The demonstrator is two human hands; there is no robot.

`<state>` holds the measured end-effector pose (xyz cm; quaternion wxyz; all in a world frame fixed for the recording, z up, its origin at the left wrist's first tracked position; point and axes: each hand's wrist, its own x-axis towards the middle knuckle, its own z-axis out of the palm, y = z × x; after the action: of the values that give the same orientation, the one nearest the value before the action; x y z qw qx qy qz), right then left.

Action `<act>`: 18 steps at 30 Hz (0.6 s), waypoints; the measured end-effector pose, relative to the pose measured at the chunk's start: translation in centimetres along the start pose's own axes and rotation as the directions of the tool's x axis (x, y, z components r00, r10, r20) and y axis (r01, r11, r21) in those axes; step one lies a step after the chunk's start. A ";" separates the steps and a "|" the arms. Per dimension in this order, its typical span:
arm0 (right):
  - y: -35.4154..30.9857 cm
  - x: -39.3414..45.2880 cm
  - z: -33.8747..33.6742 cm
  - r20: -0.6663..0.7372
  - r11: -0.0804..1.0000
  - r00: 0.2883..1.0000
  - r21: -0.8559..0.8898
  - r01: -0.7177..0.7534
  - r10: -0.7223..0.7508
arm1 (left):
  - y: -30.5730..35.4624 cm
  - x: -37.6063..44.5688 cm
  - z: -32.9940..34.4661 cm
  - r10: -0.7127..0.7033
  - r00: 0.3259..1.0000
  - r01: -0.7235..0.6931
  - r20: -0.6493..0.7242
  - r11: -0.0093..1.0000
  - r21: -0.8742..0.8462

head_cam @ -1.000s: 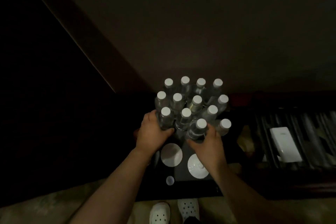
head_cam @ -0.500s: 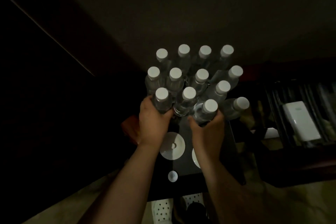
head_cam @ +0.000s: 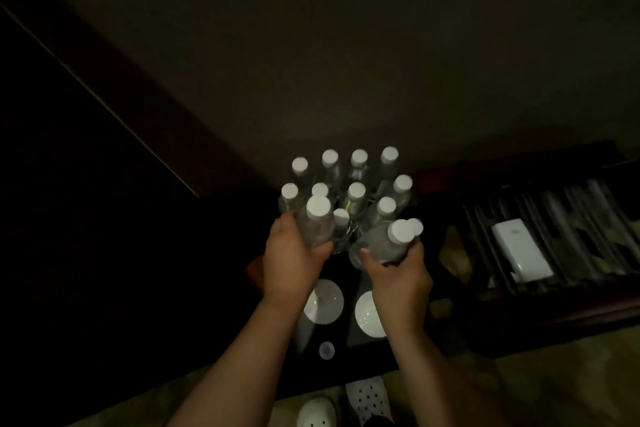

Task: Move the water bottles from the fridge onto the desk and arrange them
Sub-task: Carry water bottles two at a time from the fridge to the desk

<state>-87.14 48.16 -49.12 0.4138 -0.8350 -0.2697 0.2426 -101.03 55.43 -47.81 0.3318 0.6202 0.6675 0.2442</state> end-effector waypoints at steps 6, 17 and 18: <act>-10.1 -2.3 -10.0 0.019 0.992 0.999 0.124 0.025 -0.027 | 10.5 -3.2 -7.9 0.145 0.989 -0.145 0.006 0.988 -0.044; -25.5 -7.3 -35.5 -0.146 0.970 0.978 0.170 0.176 -0.152 | 35.0 -11.5 -20.5 0.540 0.829 -0.507 0.143 0.835 -0.214; -26.0 -7.7 -37.8 -0.173 0.967 0.973 0.173 0.186 -0.156 | 37.2 -12.5 -20.8 0.581 0.798 -0.542 0.158 0.808 -0.231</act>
<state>-75.55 35.33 -5.94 0.5301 -0.7823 -0.2832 0.1635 -91.63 48.97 -4.92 0.3688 0.7824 0.3878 0.3185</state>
